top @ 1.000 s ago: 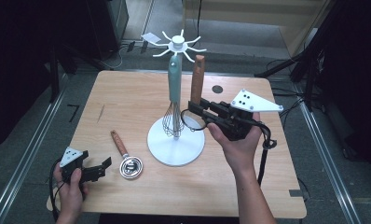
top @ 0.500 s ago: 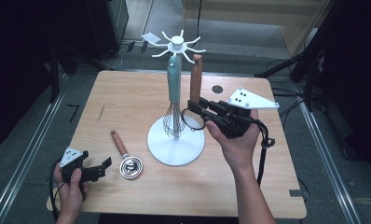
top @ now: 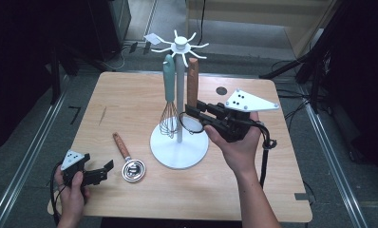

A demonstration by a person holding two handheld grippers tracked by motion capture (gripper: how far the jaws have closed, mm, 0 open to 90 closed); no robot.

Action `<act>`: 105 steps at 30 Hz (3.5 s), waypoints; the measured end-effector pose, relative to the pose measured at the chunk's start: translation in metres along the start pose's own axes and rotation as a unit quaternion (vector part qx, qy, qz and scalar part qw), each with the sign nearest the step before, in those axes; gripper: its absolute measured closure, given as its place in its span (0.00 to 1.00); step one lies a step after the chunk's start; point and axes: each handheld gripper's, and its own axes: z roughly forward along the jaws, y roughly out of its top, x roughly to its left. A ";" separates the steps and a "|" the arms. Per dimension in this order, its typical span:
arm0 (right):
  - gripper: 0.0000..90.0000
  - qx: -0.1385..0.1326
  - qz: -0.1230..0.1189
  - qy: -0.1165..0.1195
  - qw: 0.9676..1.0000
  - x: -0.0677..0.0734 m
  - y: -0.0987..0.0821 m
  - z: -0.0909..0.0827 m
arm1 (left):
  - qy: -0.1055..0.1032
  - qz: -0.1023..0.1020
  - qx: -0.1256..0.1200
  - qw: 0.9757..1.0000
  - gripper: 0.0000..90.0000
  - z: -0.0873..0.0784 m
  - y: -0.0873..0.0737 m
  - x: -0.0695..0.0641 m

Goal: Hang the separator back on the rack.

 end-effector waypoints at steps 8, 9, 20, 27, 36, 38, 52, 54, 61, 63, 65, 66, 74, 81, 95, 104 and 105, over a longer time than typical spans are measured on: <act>0.84 -0.008 -0.002 0.033 0.999 0.001 0.001 -0.001 | 0.000 0.000 0.000 1.000 0.00 0.000 0.000 0.000; 0.84 -0.006 -0.003 0.034 0.999 0.001 0.001 -0.001 | 0.000 0.000 0.000 1.000 0.00 0.000 0.000 0.000; 0.84 0.005 0.014 0.085 0.996 -0.006 -0.001 0.006 | 0.000 0.000 0.000 1.000 0.00 0.000 0.000 0.000; 0.84 0.011 0.020 0.105 0.994 -0.005 0.002 0.011 | 0.000 0.000 0.000 1.000 0.00 0.000 0.000 0.000; 0.84 0.000 0.037 0.119 0.992 -0.011 0.001 0.013 | 0.000 0.000 0.000 1.000 0.00 0.000 0.000 0.000; 0.84 0.000 0.041 0.119 0.992 -0.012 0.001 0.012 | 0.000 0.000 0.000 1.000 0.00 0.000 0.000 0.000; 0.83 -0.003 0.086 0.141 0.986 -0.021 -0.006 0.017 | 0.000 0.001 0.000 1.000 0.00 0.000 0.000 0.000; 0.76 -0.009 0.080 0.116 0.990 -0.021 -0.008 0.015 | 0.000 0.001 0.000 1.000 0.00 0.000 0.000 0.000; 0.64 -0.027 0.054 0.051 0.997 -0.017 -0.011 0.009 | 0.000 0.001 0.000 1.000 0.00 0.000 0.000 0.000; 0.63 -0.031 0.046 0.031 0.998 -0.016 -0.013 0.006 | 0.000 0.001 0.000 1.000 0.00 0.000 0.000 0.000; 0.63 -0.038 0.046 0.020 0.998 -0.015 -0.015 0.003 | 0.000 0.001 0.001 1.000 0.00 0.000 0.000 0.000; 0.62 -0.038 0.043 0.012 0.998 -0.015 -0.016 0.002 | 0.000 0.001 0.002 1.000 0.00 0.000 0.000 0.000; 0.60 -0.025 0.012 -0.042 0.999 -0.011 -0.030 -0.006 | 0.003 0.012 -0.001 1.000 0.00 -0.001 0.000 -0.002; 0.82 -0.034 -0.004 -0.068 0.997 -0.012 -0.034 -0.011 | 0.005 0.019 -0.002 1.000 0.00 -0.001 0.000 -0.004; 1.00 -0.105 -0.060 -0.145 0.982 -0.002 0.004 0.006 | 0.003 0.020 -0.002 1.000 0.00 -0.001 0.000 -0.003; 1.00 -0.135 -0.058 -0.163 0.976 -0.004 0.026 0.010 | 0.004 0.023 -0.002 1.000 0.00 0.000 0.000 -0.004; 1.00 -0.138 -0.058 -0.163 0.975 -0.005 0.028 0.010 | 0.005 0.024 -0.002 1.000 0.00 0.000 -0.001 -0.005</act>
